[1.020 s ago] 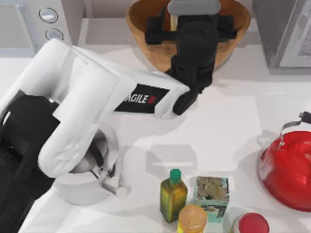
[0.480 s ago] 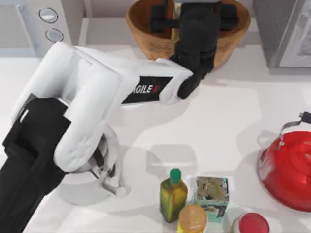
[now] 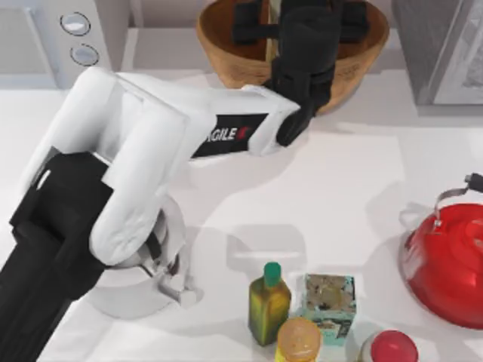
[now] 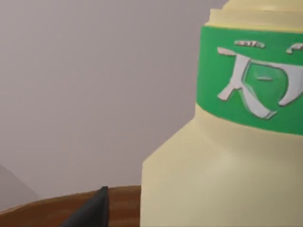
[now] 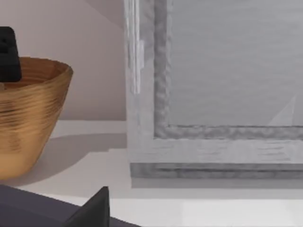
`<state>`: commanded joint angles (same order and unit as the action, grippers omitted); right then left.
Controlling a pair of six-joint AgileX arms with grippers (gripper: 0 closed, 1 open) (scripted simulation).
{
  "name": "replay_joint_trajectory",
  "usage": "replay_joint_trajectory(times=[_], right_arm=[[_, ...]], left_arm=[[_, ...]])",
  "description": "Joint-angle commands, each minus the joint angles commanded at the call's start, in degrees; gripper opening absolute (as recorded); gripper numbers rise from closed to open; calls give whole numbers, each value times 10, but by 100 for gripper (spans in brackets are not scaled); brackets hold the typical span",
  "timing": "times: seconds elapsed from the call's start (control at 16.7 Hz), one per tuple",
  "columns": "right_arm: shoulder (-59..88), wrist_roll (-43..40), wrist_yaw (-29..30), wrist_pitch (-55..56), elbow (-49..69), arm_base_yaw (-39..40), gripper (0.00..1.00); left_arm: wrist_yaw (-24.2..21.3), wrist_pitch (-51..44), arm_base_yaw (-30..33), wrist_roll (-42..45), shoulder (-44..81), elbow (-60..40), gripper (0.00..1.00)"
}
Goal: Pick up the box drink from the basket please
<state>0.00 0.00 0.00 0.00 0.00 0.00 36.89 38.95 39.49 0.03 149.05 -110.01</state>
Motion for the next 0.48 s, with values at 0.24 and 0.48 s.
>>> replay_joint_trajectory(times=[0.24, 0.48], right_arm=[[0, 0, 0, 0, 0, 0, 100], [0, 0, 0, 0, 0, 0, 100]], left_arm=[[0, 0, 0, 0, 0, 0, 62], [0, 0, 0, 0, 0, 0, 32]])
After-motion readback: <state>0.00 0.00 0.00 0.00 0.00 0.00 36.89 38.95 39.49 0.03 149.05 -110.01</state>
